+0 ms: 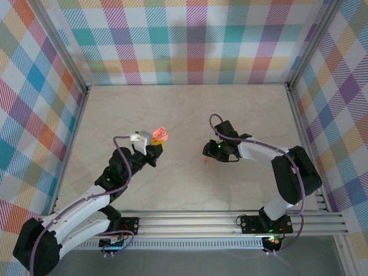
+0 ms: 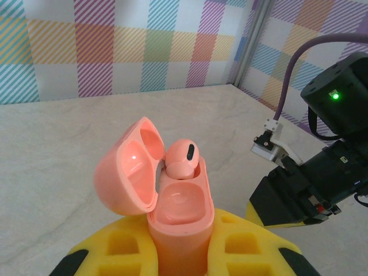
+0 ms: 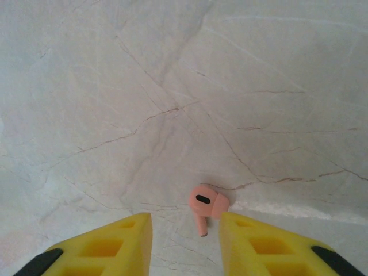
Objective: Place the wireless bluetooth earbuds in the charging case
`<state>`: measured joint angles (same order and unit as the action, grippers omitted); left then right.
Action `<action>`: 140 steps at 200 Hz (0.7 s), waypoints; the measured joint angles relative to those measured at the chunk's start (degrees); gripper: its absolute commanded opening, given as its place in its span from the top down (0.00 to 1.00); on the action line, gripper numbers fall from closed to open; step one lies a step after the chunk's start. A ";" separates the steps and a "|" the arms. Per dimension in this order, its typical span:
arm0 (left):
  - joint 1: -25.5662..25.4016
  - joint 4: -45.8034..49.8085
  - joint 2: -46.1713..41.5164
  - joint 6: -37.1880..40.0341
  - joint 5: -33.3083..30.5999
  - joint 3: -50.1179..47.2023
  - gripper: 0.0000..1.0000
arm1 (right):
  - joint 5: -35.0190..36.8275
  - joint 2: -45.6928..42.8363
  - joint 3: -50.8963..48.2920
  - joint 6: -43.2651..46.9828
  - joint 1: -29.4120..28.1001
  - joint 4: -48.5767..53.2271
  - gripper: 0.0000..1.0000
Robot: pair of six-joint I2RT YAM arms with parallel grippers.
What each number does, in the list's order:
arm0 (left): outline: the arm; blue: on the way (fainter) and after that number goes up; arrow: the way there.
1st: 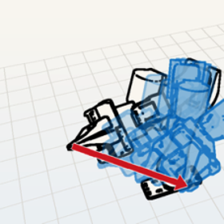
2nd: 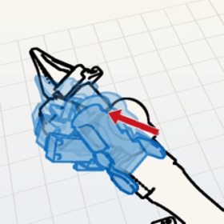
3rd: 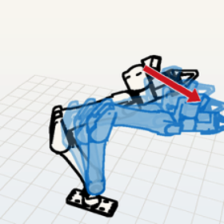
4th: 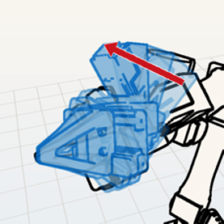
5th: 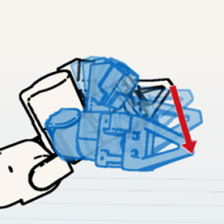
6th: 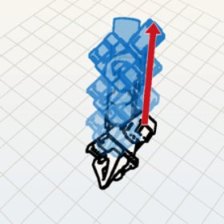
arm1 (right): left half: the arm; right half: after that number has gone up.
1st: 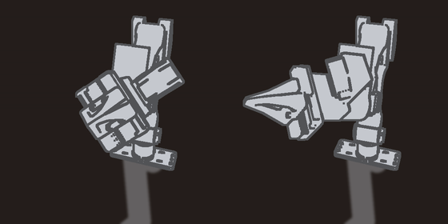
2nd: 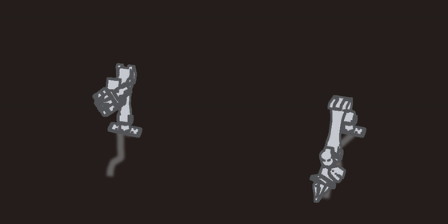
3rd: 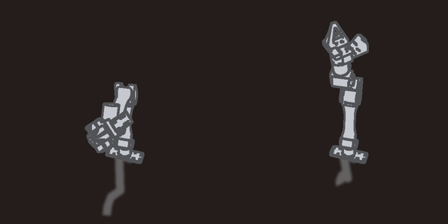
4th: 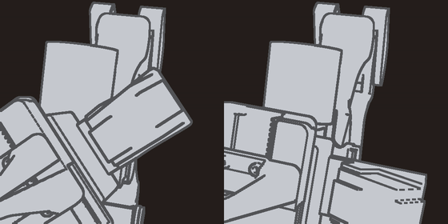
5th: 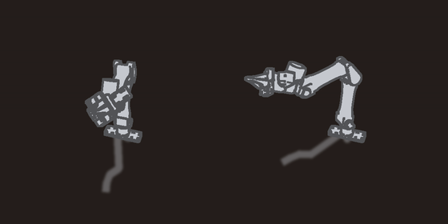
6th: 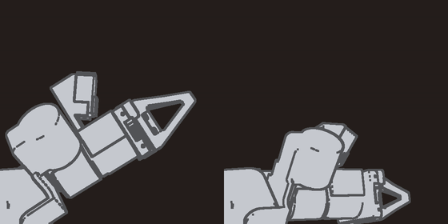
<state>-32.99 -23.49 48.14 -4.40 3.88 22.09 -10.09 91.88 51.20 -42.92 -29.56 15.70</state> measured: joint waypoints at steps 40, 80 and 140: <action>0.02 0.07 -0.02 0.00 0.04 0.00 1.00 | -0.76 0.22 0.00 -1.11 0.15 0.28 0.60; 0.02 0.07 -0.02 -0.07 0.52 0.00 1.00 | -1.38 3.48 0.94 -2.99 0.13 0.79 0.59; 0.02 0.00 0.00 -0.48 1.62 -0.24 1.00 | -0.81 6.43 4.59 -4.94 -0.92 3.85 0.58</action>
<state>-32.97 -23.49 48.14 -4.89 5.50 21.85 -10.90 98.30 55.79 -47.86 -30.48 19.55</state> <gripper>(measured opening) 0.151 0.418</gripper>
